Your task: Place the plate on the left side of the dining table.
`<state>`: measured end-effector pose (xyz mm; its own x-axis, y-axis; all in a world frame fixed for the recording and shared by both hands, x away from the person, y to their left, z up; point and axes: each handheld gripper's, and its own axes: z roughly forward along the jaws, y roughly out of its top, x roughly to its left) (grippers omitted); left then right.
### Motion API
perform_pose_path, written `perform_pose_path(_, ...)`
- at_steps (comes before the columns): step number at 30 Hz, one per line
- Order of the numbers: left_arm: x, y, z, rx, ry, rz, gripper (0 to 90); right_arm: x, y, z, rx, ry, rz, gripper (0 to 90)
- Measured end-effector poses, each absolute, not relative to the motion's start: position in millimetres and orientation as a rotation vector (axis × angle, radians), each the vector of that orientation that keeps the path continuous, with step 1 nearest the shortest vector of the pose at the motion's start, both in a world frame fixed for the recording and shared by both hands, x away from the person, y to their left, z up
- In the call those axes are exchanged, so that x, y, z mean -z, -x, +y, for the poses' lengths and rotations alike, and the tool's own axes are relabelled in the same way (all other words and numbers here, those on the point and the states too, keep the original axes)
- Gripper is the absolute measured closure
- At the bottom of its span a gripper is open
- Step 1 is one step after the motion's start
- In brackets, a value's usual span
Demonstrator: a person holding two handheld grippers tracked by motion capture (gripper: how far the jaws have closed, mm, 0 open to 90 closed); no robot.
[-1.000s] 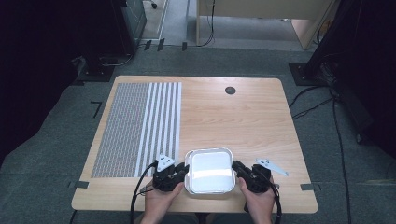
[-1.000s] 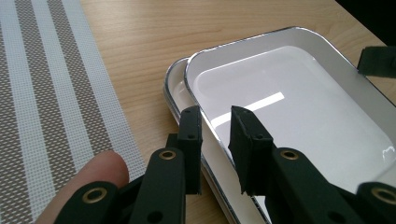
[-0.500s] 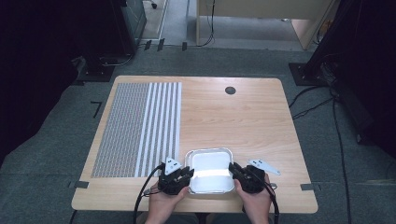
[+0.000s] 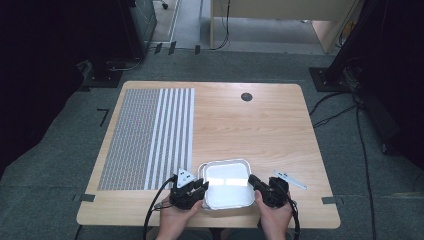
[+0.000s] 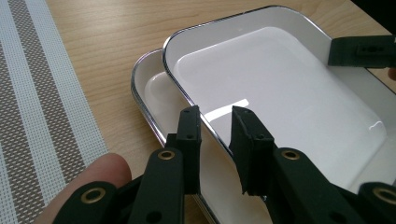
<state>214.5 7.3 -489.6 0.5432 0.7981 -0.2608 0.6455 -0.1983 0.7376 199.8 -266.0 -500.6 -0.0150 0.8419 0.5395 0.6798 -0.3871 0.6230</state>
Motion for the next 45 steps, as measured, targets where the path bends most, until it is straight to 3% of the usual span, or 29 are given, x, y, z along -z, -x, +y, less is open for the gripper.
perform_pose_path(10,494,-216,5,-0.197,-1.938,1.177,68.6,504,-196,-264,-1.377,-2.087,1.577,88.5)
perform_pose_path(23,481,-219,11,-0.261,-1.886,1.228,76.0,489,-197,-255,-1.403,-2.054,1.608,88.4)
perform_pose_path(45,441,-241,51,-0.354,-1.785,1.256,79.6,452,-229,-217,-1.439,-1.955,1.677,89.0)
